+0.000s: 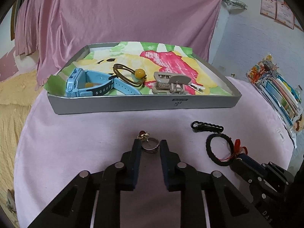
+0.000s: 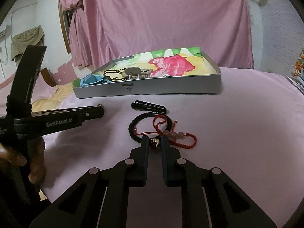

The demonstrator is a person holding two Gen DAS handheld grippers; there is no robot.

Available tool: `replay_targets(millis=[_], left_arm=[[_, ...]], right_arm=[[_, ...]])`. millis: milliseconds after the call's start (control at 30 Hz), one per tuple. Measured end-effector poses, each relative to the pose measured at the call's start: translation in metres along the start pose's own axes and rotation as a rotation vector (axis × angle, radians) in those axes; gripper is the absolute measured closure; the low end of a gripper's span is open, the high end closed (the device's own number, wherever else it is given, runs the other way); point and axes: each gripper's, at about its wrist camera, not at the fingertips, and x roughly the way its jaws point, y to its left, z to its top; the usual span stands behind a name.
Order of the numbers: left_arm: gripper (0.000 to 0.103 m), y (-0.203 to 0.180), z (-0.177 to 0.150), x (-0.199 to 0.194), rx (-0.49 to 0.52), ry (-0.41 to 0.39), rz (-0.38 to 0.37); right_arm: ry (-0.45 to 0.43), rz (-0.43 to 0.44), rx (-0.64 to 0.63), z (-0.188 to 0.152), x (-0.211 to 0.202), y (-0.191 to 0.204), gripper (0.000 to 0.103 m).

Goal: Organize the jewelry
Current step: 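Grasp the silver ring with the left tool while the right grasps the red-tasseled pendant, then carry the ring and pendant into the tray and release them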

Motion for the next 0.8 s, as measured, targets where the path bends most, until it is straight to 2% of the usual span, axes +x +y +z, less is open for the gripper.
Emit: replay_targets(millis=[200,800], left_arm=[[0.085,-0.004,-0.003,-0.002,0.034,-0.001,0.01],[0.085,-0.003,-0.034,-0.033,0.03,0.029,-0.086]], right_arm=[[0.005,0.013,-0.003,-0.001,-0.001,0.0,0.093],[0.018,0.074,-0.029,-0.012,-0.012,0.017,0.093]])
